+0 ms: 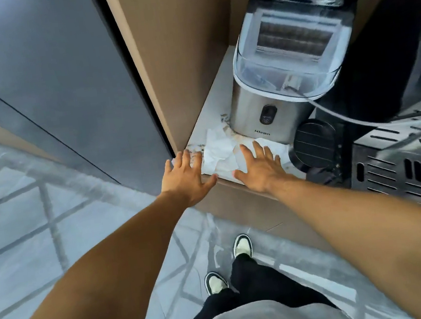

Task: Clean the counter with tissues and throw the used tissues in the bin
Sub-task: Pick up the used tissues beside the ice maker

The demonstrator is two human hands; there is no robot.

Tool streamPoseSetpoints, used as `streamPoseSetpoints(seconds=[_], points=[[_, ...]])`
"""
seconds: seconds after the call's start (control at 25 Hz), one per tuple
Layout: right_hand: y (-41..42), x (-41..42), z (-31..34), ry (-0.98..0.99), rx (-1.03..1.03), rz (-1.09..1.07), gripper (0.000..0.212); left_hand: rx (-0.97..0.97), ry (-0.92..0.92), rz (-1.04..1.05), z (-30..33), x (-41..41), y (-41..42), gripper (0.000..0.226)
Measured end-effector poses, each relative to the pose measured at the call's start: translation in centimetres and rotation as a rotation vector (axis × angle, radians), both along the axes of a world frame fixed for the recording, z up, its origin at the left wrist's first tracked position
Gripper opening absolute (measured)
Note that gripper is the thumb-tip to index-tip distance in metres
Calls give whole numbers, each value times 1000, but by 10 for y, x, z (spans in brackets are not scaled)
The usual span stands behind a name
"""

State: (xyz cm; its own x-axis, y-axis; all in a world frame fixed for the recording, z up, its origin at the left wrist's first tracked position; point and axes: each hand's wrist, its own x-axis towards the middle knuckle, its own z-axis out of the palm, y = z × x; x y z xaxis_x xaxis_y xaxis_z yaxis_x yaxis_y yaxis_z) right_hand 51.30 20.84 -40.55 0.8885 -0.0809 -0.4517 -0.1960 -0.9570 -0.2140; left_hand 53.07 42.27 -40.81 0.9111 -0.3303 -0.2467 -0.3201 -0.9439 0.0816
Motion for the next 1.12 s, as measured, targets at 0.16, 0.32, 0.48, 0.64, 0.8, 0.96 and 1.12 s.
streamPoseSetpoints(seconds=[0.16, 0.32, 0.48, 0.64, 0.8, 0.96, 1.12], points=[[-14, 11, -21, -53, -41, -55, 62, -16, -9, -67, -8, 25, -21, 59], [-26, 24, -30, -218, -94, -121, 48, 2, 28, -141, -19, 56, -42, 57], [-33, 30, -37, -210, -113, -171, 52, 32, 92, -203, -33, 77, -60, 66], [-34, 30, -41, -190, -127, -239, 53, 38, 118, -277, -44, 86, -70, 61], [-30, 28, -44, -183, -84, -277, 50, 34, 115, -284, -44, 85, -72, 52], [-20, 26, -41, -143, -42, -297, 45, 52, 64, -310, -40, 82, -68, 39], [-11, 18, -36, -134, -4, -285, 40, -32, 64, -327, -35, 76, -56, 39]])
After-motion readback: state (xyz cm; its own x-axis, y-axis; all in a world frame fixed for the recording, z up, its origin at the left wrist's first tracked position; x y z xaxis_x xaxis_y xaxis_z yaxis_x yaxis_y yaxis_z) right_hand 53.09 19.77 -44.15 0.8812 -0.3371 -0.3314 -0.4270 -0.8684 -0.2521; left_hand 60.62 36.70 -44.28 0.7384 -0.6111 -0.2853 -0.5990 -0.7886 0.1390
